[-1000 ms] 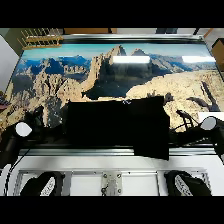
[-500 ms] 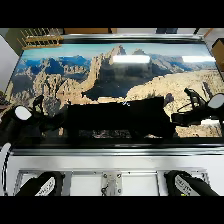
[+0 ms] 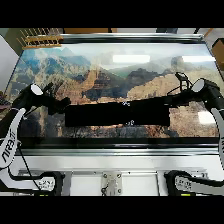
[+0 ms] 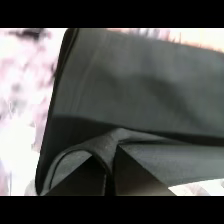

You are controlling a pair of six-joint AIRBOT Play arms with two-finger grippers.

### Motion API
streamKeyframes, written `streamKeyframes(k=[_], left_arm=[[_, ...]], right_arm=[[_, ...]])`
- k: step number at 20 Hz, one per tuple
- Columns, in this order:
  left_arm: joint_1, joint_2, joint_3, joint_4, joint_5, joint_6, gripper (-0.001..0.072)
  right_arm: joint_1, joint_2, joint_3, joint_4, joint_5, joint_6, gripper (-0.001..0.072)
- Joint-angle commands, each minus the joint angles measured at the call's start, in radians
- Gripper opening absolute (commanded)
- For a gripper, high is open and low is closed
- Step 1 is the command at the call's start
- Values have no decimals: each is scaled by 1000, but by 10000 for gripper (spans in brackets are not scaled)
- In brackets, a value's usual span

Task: Fold the clothes and pants, and hang the long-sleeved shirts on hangers.

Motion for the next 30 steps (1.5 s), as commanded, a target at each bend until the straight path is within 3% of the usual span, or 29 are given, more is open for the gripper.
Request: streamKeyframes(k=[1,4,5,6,7,8,12,15,16,17,18,23,27,30], left_arm=[[-13,-107,103,-8,-21,0,4],[-22,-141,150,-9,-23,0,4],[-27,-142,157,-8,-17,0,60],[-31,-142,164,-7,-9,0,390],[-31,-142,179,-7,-7,-1,601],[-31,-142,200,-8,-11,-1,597],[-31,-76,270,1,-53,0,597],[-47,48,184,2,-37,0,593],[-55,87,142,1,-34,0,421],[-71,129,92,0,-19,0,145],[-90,164,47,-2,4,0,6],[-230,285,-121,-10,142,-56,4],[-340,276,-134,-10,174,-81,4],[-393,226,-90,-10,173,-81,4]], right_arm=[[7,-56,13,37,-110,3,11],[12,-73,13,90,-167,3,20],[12,-76,13,112,-185,3,23],[12,-77,13,134,-206,3,132],[12,-76,14,164,-225,2,417],[6,-73,19,199,-236,-2,656],[-75,-18,52,255,-169,-73,664],[-218,-9,48,256,35,-180,667],[-271,-21,40,256,103,-218,720],[-316,-39,34,256,146,-246,720],[-360,-66,28,256,174,-264,720],[-431,-238,26,269,215,-284,720],[-386,-333,26,457,222,-328,720],[-319,-363,26,514,222,-328,720]])
